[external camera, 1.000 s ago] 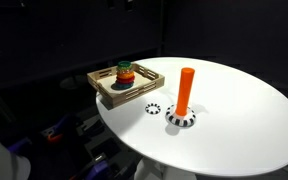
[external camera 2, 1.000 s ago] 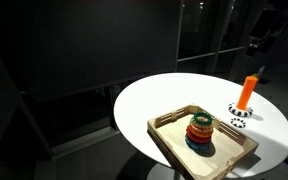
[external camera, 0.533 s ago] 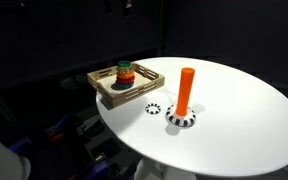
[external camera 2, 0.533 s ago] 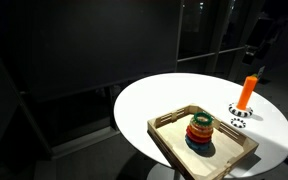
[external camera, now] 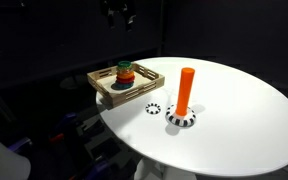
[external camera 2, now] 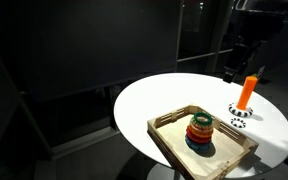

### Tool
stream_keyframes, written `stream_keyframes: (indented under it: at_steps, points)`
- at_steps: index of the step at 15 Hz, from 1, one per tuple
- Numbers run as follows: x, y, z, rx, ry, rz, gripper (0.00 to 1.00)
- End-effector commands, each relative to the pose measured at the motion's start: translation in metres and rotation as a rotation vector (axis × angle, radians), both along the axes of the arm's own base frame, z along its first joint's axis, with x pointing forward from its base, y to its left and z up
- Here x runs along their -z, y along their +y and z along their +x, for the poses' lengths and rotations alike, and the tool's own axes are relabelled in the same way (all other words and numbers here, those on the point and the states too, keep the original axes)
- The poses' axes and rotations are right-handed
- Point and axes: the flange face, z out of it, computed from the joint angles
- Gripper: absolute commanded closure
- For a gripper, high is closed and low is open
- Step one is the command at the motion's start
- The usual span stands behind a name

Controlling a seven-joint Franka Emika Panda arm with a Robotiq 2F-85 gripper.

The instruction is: Take the ring off of the stack of rings

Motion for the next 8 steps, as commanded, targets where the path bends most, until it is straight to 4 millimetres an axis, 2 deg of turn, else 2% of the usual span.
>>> stream_keyframes:
  at_steps: [1, 5, 6, 8]
  points:
    - [0.025, 0.009, 0.008, 0.012, -0.008, 0.012, 0.00]
    - [0.053, 0.018, 0.012, 0.012, 0.021, -0.006, 0.00]
    - [0.047, 0.013, 0.012, -0.002, 0.027, 0.005, 0.00]
    - [0.054, 0.015, 0.012, -0.002, 0.040, 0.003, 0.00]
